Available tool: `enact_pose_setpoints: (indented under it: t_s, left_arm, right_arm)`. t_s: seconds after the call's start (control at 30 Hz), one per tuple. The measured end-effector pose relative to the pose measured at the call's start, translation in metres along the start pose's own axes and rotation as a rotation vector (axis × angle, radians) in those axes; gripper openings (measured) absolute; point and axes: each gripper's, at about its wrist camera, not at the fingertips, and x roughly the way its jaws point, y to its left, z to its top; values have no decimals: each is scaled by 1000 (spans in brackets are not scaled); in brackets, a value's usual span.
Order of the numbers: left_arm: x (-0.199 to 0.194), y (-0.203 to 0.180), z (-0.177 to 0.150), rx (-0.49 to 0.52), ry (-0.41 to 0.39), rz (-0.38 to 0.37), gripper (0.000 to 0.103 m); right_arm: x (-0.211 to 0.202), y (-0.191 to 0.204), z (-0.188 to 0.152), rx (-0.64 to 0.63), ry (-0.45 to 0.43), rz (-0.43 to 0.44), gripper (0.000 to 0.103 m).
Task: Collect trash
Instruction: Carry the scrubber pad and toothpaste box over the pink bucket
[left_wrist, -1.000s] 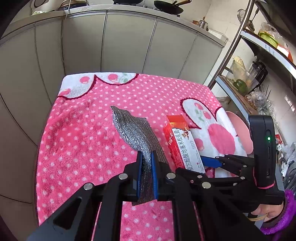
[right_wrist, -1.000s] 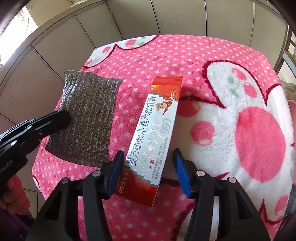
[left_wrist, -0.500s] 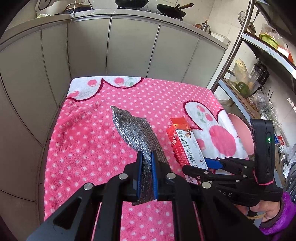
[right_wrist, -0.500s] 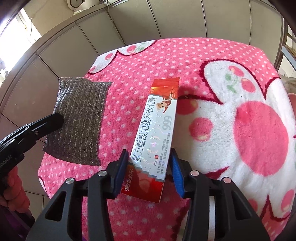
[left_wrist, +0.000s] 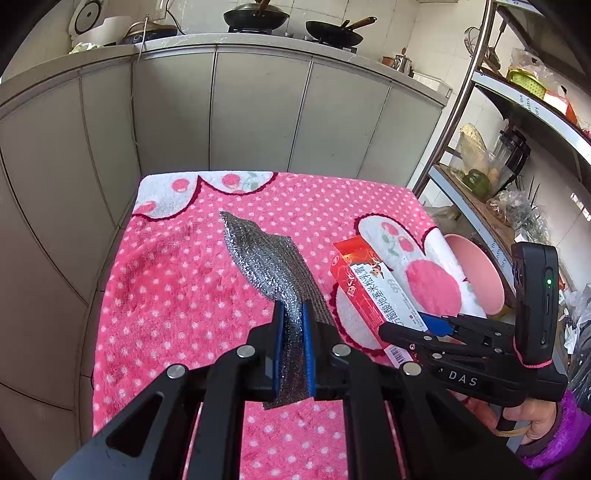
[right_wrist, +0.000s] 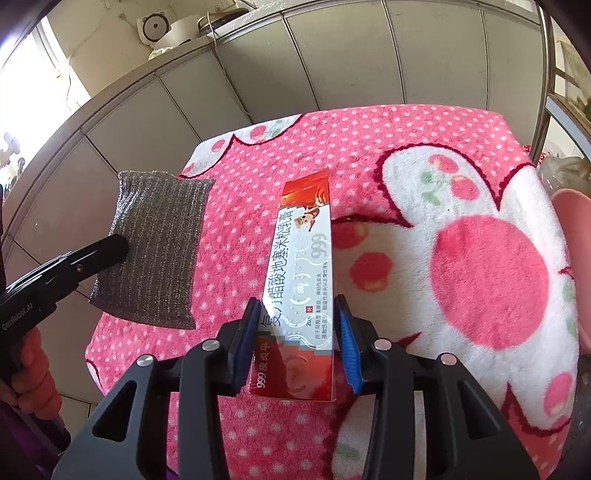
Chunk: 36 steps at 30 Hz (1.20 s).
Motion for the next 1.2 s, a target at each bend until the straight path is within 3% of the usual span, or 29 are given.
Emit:
enact_pose_setpoints:
  t_s: [0.43, 0.53, 0.9, 1.2]
  left_arm:
    - [1, -38, 18, 63, -36, -41, 9]
    - [8, -54, 28, 76, -33, -83, 9]
    - [46, -159, 63, 225, -43, -215, 9]
    - [81, -238, 77, 315, -44, -298, 9]
  right_arm:
    - [-46, -36, -2, 47, -135, -41, 41]
    - [-64, -55, -5, 80, -177, -73, 41]
    - [-128, -153, -17, 262, -299, -276, 41]
    - [-149, -206, -21, 340, -328, -388, 41]
